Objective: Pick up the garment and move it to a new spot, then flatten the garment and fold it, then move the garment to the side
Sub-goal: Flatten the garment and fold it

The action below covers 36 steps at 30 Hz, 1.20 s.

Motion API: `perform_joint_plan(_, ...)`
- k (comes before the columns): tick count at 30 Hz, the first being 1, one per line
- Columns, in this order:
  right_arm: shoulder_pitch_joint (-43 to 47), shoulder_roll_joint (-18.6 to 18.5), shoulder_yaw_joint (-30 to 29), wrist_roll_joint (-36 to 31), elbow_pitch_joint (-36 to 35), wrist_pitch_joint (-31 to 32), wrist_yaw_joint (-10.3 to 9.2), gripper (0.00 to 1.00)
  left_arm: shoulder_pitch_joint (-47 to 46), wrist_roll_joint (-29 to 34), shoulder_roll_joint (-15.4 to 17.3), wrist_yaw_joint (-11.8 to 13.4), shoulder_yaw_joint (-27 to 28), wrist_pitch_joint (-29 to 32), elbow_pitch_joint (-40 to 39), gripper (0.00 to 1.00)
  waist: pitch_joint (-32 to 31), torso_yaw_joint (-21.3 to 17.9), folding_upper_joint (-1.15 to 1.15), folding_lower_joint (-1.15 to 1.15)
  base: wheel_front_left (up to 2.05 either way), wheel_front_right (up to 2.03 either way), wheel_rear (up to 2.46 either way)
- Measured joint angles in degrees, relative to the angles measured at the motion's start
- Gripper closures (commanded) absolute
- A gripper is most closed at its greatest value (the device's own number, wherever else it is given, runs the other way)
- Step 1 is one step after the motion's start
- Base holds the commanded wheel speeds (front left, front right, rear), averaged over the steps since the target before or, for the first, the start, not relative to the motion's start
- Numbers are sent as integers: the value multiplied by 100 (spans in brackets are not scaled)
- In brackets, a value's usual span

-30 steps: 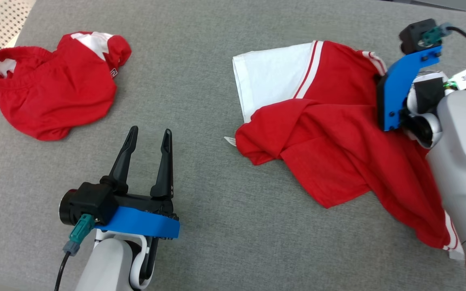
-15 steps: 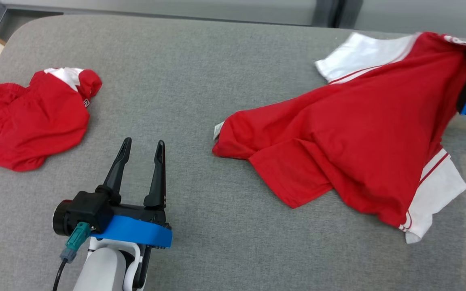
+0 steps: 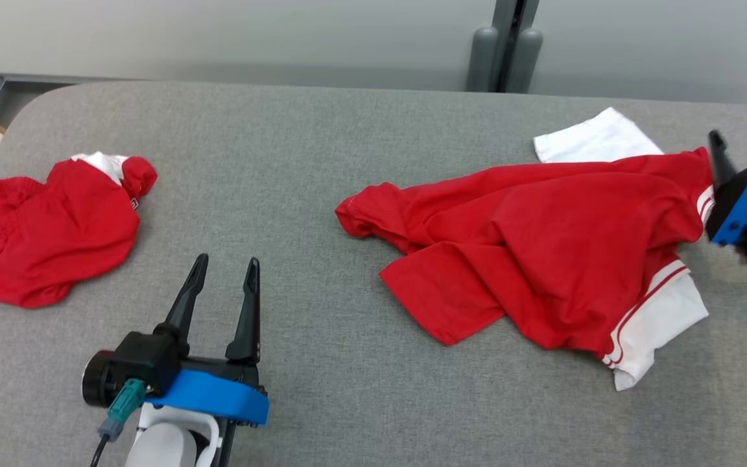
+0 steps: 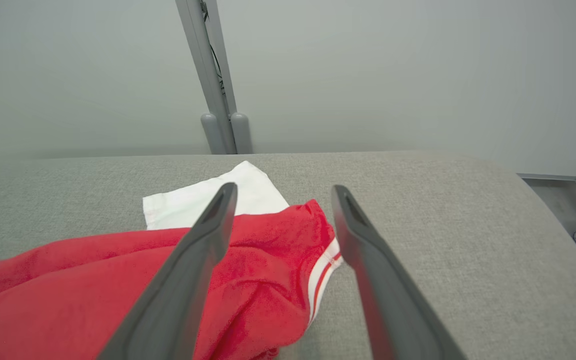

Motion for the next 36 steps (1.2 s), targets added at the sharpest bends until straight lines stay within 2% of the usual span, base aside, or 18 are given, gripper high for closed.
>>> perform_joint_plan(4,591,221,264,151,-498,-202,0,0,176,-7,25,3,66,0,23,0,-167,-120,0,0,0,0,0)
perform_joint_plan(10,1707,465,580,426,-1739,-678,0,0,338,-38,13,13,102,0,59,0,-376,-340,0,0,0,0,0)
perform_joint_plan(14,2518,740,581,493,-2435,-821,1,0,386,-45,-3,15,114,0,89,0,-476,-487,0,0,0,0,0)
perform_joint_plan(17,2962,929,450,514,-2629,-639,0,0,421,-46,-5,18,127,0,110,0,-535,-595,0,0,0,0,0)
perform_joint_plan(24,3099,1111,55,378,-2334,36,0,0,404,-37,-9,18,97,0,90,0,-484,-690,0,0,0,0,0)
perform_joint_plan(28,2706,1141,-92,281,-1859,504,0,0,349,-35,-3,16,86,0,56,0,-366,-633,0,0,0,0,0)
perform_joint_plan(36,1822,1131,-672,-333,-631,887,0,0,221,-37,11,13,37,0,76,0,-169,-357,0,1,0,0,0)
